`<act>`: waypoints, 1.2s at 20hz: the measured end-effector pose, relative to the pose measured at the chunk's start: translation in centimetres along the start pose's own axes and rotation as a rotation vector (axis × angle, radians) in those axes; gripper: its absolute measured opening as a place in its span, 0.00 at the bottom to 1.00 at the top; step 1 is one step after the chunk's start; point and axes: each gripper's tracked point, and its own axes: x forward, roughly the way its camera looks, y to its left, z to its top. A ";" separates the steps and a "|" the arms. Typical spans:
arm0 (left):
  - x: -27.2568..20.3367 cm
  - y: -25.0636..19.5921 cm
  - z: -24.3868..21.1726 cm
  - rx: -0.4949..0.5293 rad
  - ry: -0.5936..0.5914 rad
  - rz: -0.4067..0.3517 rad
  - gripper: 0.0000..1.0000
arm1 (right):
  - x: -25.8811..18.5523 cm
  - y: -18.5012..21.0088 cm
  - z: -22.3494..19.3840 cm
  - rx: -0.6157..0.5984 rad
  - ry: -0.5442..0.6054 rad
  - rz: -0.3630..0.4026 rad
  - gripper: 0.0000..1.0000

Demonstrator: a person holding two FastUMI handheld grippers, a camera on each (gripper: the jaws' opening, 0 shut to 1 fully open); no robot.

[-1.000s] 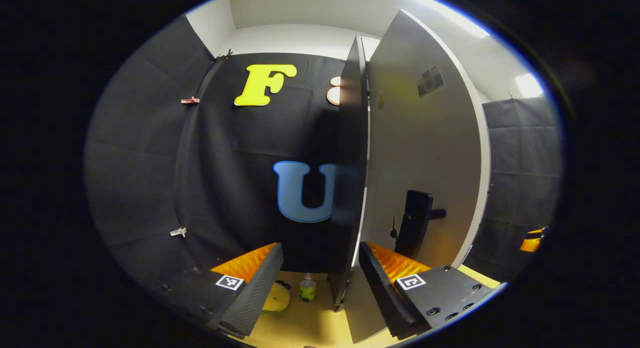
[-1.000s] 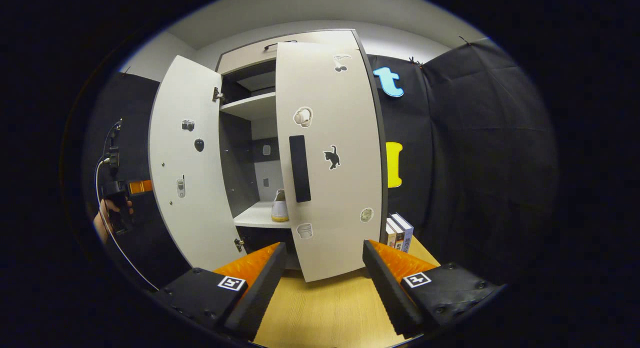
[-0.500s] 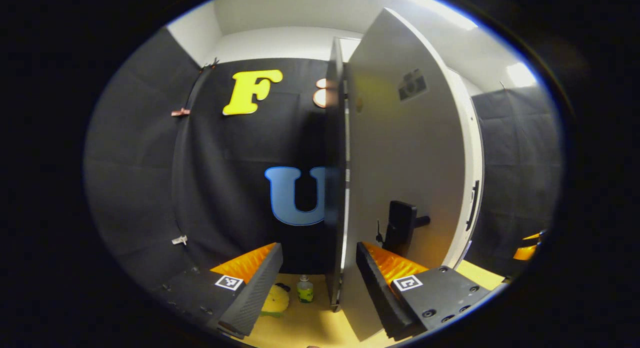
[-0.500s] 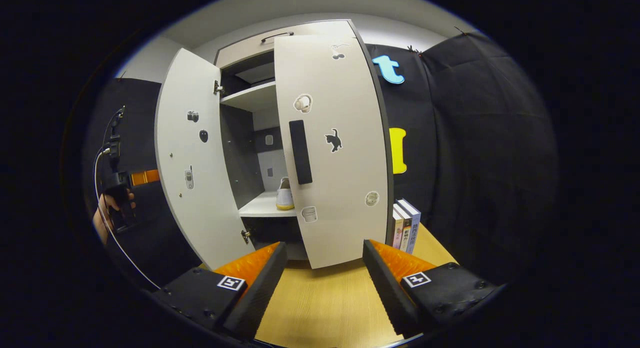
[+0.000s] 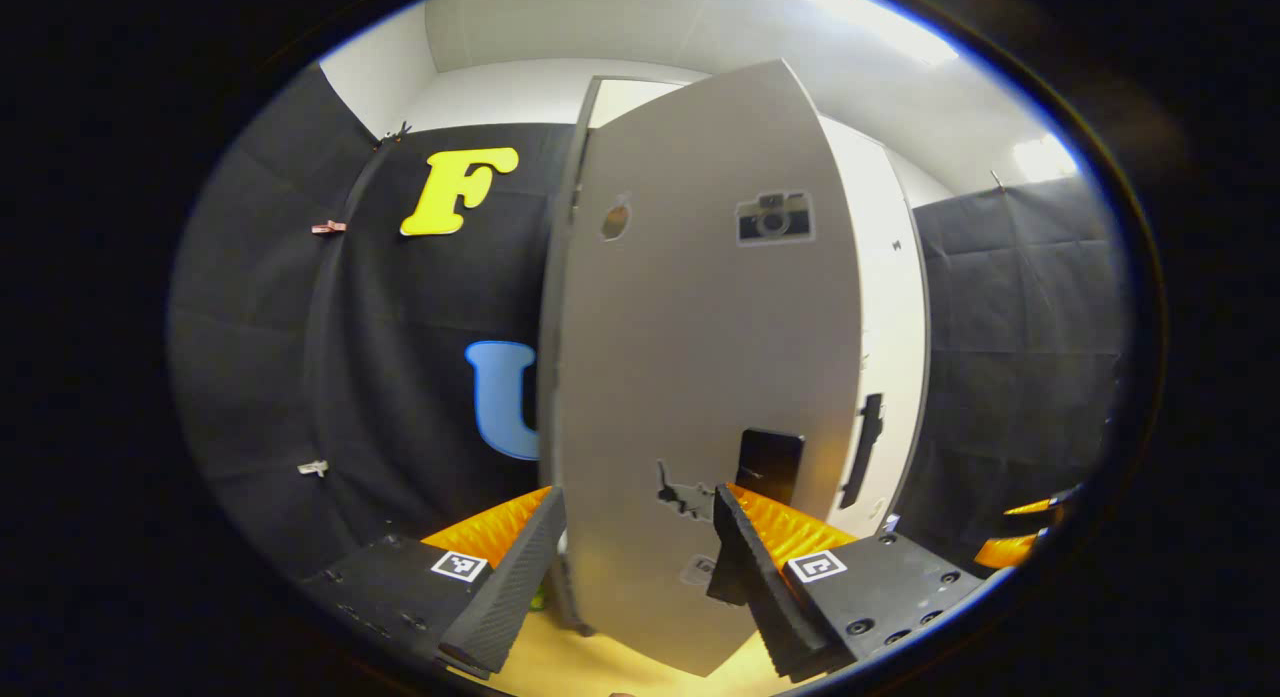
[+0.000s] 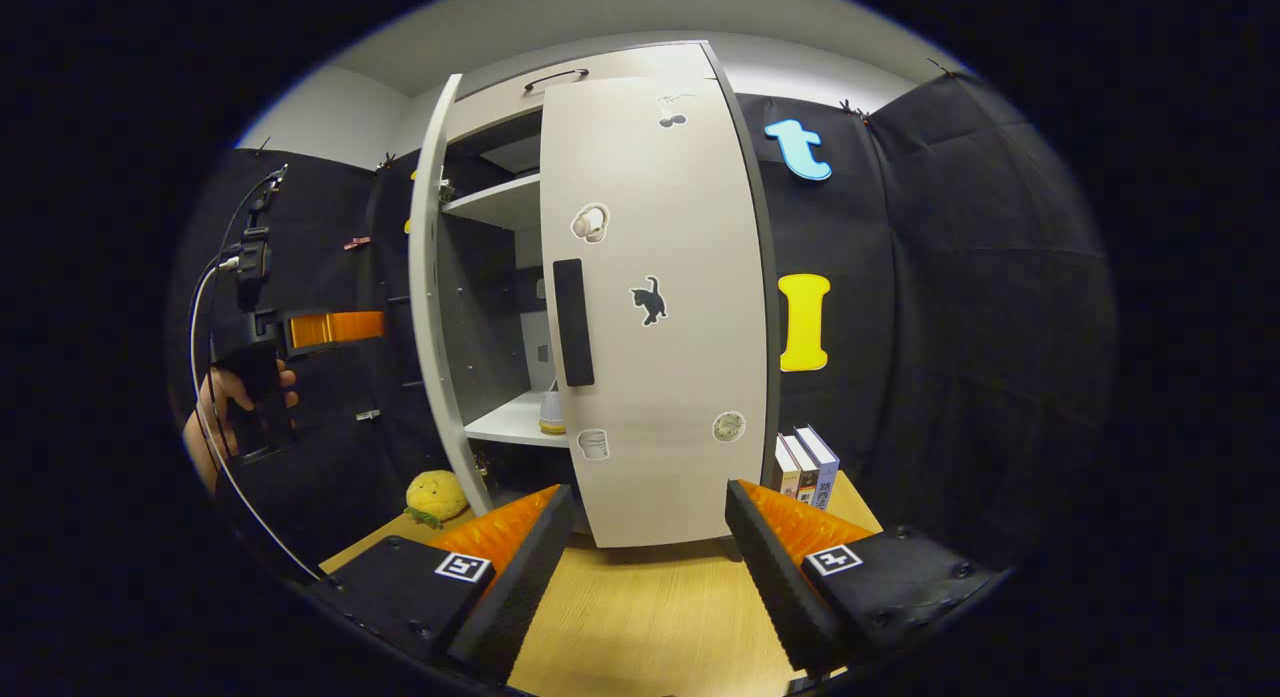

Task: Grab one shoe with the right hand and put it into the shoe cabinet, grab the other shoe with the left hand and put it into the shoe cabinet; then close the right door with the right hand and the left door with the left hand.

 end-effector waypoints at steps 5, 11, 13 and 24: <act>-0.7 -4.4 -0.7 -0.023 -0.014 0.050 0.93 | 0.4 -2.5 0.9 0.029 -0.013 0.025 0.99; -5.7 -5.1 -4.0 -0.010 0.032 0.161 0.94 | 1.0 -4.3 1.4 0.044 -0.031 0.066 0.98; -7.7 -5.1 -4.8 -0.024 0.035 0.183 0.95 | 0.7 -4.5 1.6 0.036 -0.041 0.064 0.98; -15.5 -3.1 -7.0 0.057 -0.007 0.204 0.95 | -4.2 -3.1 0.3 0.045 -0.109 -0.073 0.98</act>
